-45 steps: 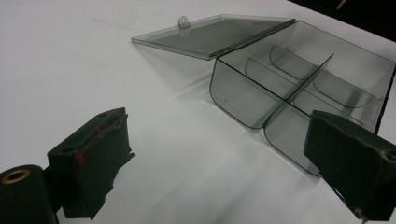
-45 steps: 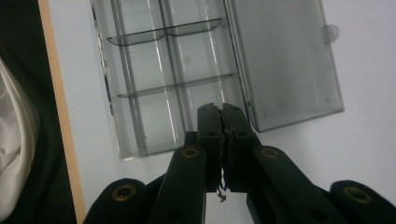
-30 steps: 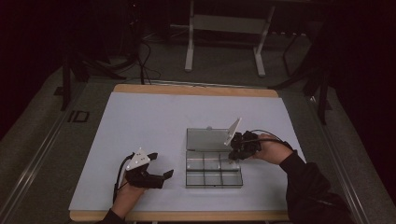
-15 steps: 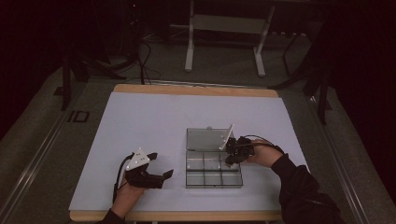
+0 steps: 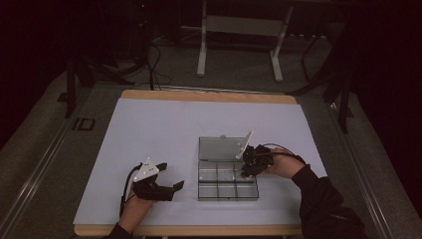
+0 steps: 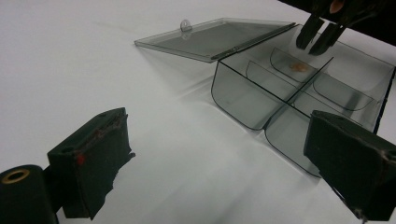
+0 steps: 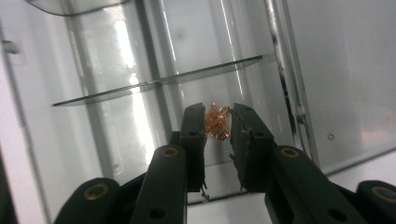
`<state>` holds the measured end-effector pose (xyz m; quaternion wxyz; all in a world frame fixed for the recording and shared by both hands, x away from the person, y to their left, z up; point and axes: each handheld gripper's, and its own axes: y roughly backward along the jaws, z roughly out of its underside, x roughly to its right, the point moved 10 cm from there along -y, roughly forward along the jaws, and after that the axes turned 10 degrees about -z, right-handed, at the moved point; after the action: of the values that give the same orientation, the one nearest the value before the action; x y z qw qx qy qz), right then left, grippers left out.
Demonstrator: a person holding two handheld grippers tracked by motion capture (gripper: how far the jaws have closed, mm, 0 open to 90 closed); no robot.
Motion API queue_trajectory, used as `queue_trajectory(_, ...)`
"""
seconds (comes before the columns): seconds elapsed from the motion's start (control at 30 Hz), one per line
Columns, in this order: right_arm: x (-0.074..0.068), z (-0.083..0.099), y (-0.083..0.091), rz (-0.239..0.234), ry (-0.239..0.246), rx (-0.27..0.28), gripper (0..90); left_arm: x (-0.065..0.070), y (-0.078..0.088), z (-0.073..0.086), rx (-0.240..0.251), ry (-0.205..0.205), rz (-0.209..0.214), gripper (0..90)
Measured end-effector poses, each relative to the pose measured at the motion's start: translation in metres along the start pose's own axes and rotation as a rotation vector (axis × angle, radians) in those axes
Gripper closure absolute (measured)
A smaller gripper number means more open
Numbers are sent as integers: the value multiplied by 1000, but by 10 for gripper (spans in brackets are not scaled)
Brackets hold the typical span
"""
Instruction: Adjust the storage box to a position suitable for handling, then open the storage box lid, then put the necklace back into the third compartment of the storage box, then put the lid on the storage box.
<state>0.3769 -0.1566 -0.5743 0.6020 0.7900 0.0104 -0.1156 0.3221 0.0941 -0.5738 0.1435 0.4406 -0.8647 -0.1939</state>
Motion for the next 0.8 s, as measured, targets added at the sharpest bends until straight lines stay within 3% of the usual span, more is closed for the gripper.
queue_trajectory(0.1,-4,0,10,8,5,37,712,0,0,0,-2,-3,-1,74)
queue_trajectory(0.23,-16,0,26,10,27,138,566,1,-1,1,-8,-6,-1,74)
queue_trajectory(0.3,-17,3,31,35,21,172,503,1,-1,0,-7,0,1,74)
queue_trajectory(0.47,-16,13,42,88,-44,284,292,2,-3,0,-15,4,4,70)
queue_trajectory(0.5,-15,15,44,93,-66,321,263,3,-4,-1,-15,7,8,70)
queue_trajectory(0.6,-14,17,46,95,-81,355,230,4,-5,-3,-18,0,9,70)
queue_trajectory(0.63,-12,25,46,113,-116,445,145,4,-6,-6,-18,-3,-2,70)
queue_trajectory(0.67,-10,28,46,120,-140,469,141,2,-7,-7,-17,-9,-18,70)
queue_trajectory(0.77,-9,31,45,126,-148,485,138,0,-8,-8,-27,-5,-38,70)
queue_trajectory(0.8,-6,38,42,163,-177,535,142,-1,-12,-10,-47,2,-51,42)
